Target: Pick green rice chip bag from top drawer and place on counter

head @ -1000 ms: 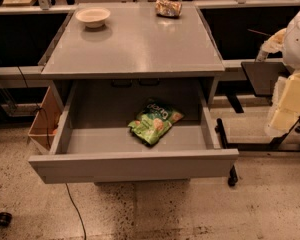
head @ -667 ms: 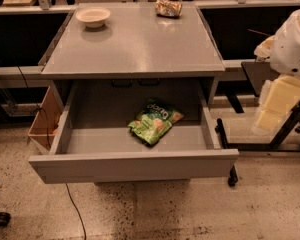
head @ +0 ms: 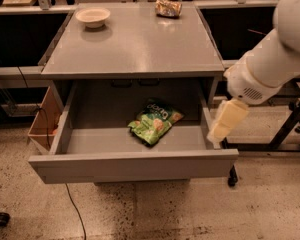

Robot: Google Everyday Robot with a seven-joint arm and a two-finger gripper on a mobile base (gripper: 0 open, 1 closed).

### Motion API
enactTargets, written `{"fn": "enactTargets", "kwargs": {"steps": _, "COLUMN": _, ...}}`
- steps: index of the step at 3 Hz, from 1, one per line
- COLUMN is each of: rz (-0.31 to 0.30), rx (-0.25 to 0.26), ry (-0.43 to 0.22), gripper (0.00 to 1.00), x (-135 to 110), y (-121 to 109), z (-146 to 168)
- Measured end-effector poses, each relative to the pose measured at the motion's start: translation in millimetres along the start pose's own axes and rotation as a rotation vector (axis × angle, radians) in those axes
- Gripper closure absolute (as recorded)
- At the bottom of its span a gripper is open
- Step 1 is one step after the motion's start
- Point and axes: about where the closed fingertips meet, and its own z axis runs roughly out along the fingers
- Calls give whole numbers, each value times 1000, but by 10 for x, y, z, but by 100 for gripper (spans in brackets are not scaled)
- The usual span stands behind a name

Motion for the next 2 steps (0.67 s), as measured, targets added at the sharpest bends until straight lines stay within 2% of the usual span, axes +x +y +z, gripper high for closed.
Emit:
{"fn": "enactTargets", "kwargs": {"steps": 1, "rz": 8, "rx": 29, "ry": -55, "gripper": 0, "x": -228, "y": -27, "z": 348}}
{"fn": "enactTargets", "kwargs": {"steps": 2, "rz": 9, "rx": 29, "ry": -56, "gripper": 0, "x": -229, "y": -27, "z": 349}}
